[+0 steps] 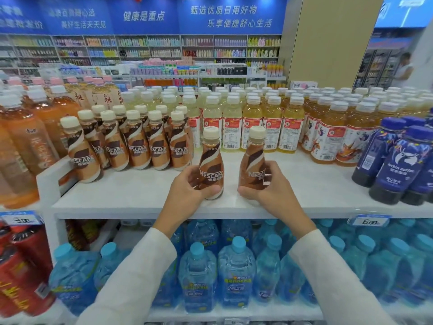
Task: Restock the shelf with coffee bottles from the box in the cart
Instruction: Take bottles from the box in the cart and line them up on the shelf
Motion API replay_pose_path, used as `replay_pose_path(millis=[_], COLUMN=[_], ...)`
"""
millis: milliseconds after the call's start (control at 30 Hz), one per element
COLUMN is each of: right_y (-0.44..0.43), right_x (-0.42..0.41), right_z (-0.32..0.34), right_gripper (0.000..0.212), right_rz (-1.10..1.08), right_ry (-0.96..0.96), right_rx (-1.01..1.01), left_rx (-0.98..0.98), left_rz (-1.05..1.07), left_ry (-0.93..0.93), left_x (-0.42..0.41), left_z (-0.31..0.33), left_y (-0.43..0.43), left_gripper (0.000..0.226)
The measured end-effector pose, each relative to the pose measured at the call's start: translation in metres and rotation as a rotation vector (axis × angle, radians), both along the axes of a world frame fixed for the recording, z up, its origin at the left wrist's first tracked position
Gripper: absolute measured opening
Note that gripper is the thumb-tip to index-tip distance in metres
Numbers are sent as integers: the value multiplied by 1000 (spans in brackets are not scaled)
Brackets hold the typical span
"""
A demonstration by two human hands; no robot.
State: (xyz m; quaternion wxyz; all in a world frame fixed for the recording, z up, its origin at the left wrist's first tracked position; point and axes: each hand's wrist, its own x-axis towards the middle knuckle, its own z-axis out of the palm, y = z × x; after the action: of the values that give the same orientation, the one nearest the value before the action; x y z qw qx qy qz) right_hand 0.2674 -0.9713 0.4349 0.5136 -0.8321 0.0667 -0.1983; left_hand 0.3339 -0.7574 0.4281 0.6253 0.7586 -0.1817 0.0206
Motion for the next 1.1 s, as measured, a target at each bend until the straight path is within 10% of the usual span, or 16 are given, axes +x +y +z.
replay_pose_path(millis=[1100], right_y=[109], right_x=[26], right_z=[-11], right_gripper=[72], right_rz=[-7], right_ry=[-77], right_rx=[-82], left_rx=[54], left_rz=[212], left_ry=[-54], left_x=[-8], left_z=[-7], left_y=[74], left_gripper=[58])
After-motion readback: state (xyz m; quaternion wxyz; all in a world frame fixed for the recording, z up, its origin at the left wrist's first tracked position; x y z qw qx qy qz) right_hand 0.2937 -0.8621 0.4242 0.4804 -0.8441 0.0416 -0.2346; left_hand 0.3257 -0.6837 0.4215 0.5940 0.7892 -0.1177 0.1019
